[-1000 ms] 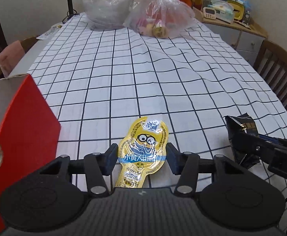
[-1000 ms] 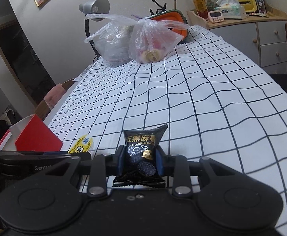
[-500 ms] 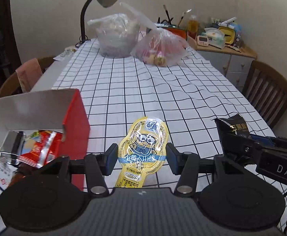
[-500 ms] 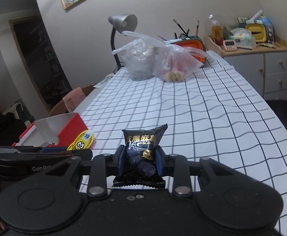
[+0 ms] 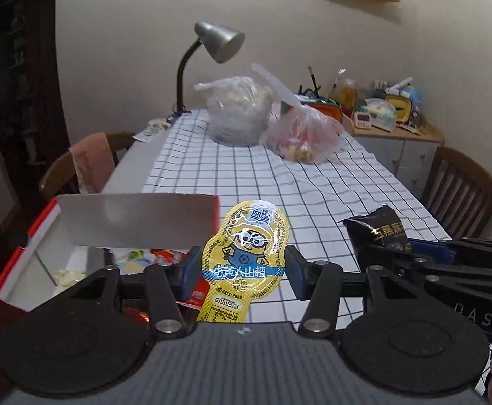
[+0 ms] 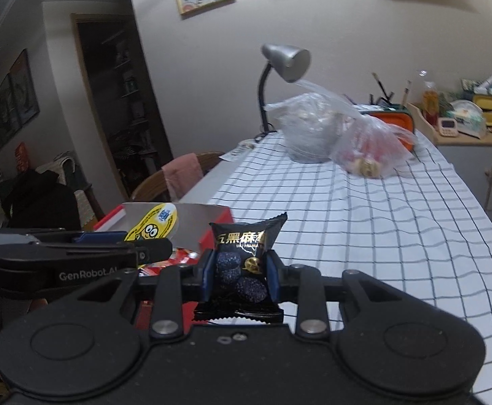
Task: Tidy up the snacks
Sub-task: 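Carry the yellow stick and black packet with both tools over the red box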
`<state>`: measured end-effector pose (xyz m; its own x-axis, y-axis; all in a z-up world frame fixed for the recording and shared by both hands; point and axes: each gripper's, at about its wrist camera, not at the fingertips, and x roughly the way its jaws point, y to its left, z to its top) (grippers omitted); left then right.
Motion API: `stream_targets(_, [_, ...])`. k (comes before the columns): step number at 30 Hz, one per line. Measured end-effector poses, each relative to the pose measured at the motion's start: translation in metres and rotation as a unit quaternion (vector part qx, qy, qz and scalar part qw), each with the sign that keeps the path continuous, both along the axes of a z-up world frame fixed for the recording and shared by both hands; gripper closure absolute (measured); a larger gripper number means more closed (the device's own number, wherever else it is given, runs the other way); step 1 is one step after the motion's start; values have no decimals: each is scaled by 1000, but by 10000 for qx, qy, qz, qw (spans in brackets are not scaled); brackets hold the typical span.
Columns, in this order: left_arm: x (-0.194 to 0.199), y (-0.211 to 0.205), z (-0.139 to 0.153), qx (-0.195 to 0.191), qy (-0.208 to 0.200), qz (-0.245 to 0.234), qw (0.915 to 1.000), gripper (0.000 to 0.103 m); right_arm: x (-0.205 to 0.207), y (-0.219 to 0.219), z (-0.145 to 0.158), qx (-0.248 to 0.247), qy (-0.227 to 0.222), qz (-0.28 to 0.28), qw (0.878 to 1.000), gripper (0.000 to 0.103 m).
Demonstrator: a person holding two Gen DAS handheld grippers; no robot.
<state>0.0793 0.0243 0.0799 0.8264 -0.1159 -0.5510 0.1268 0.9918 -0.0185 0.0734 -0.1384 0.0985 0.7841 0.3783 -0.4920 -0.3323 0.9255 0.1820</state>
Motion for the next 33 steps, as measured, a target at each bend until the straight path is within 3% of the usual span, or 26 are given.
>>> stream_targets(10, [-3,78,11,-89,-187,390,9990,51,14,78,3,-151,-24,420,9990,73])
stream_targets(19, [15,139,0,-143,-106,739,9971,51,37,135,-13,-335,147,611,9975,73])
stream_targets(33, [72,185,-33,-72,147,1074,9941,51,73,184,-51,-670,544,636,9942,73])
